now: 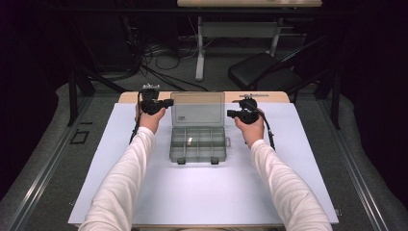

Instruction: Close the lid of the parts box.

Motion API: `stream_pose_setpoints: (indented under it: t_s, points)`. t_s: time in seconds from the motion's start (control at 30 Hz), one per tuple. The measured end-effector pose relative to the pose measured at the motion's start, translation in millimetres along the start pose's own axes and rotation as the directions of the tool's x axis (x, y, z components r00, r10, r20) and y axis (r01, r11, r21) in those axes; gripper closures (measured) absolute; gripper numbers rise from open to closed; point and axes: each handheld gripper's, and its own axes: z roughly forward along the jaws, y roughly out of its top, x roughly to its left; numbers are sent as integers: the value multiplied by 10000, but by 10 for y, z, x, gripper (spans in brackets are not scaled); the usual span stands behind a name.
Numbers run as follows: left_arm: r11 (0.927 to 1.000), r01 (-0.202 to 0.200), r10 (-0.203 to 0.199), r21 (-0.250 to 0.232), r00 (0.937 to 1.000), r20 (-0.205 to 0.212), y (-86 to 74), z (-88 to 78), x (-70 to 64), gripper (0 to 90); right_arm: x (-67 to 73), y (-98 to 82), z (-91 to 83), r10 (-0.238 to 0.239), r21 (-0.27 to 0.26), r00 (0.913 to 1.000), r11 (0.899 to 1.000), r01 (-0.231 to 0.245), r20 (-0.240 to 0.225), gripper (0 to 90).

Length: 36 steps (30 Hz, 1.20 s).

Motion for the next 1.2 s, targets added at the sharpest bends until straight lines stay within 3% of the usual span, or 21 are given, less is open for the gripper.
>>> stream_pose_setpoints:
  t_s: [0.47, 1.2]
  points:
    - [9982, -400, 394, -457, 9991, -139, -65, -71, -63, 849, 107, 154, -108, -144, -97, 9999, 9998, 144, 61, 900]
    - [9936, -742, 723, -849, 9971, -255, -145, -159, -124, 849, 473, 745, -159, -830, -220, 9956, 9962, 840, 423, 900]
